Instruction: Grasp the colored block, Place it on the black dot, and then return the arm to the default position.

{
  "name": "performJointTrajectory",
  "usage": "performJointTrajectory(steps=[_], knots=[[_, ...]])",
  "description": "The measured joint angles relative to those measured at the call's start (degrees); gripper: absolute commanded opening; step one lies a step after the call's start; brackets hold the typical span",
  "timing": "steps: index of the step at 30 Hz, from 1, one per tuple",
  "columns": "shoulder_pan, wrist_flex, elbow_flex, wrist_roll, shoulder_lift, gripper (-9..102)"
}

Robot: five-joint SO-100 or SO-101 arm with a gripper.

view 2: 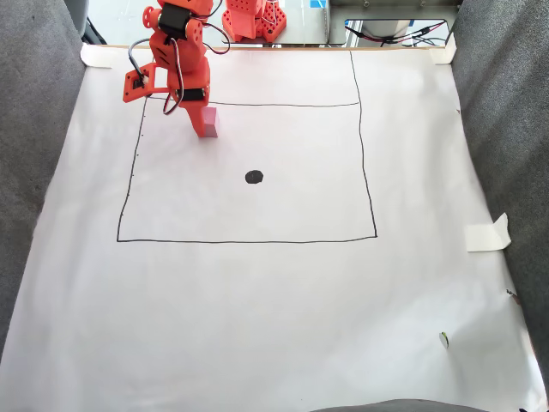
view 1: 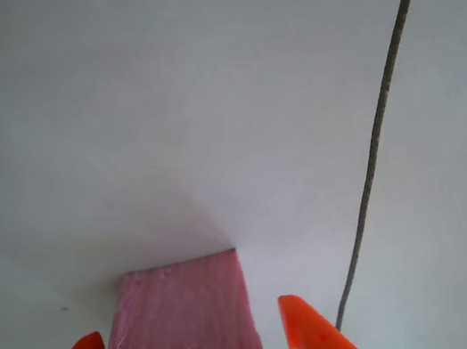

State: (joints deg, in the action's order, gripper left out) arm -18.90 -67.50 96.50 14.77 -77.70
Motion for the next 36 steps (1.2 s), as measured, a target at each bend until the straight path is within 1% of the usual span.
performJointTrajectory(steps=[8,12,15,24,28,32,36], knots=[[0.97,0.0,0.0,-0.35,0.0,18],[0.97,0.97,0.0,-0.35,0.0,6],[0.97,1.67,0.0,-0.35,0.0,0],[0.97,1.58,0.0,-0.35,0.0,0],[2.46,-2.81,-0.62,-2.55,-0.18,0],[5.8,-7.38,-4.57,-5.45,-0.26,0],[9.76,-9.32,-7.03,-8.35,-1.32,0]])
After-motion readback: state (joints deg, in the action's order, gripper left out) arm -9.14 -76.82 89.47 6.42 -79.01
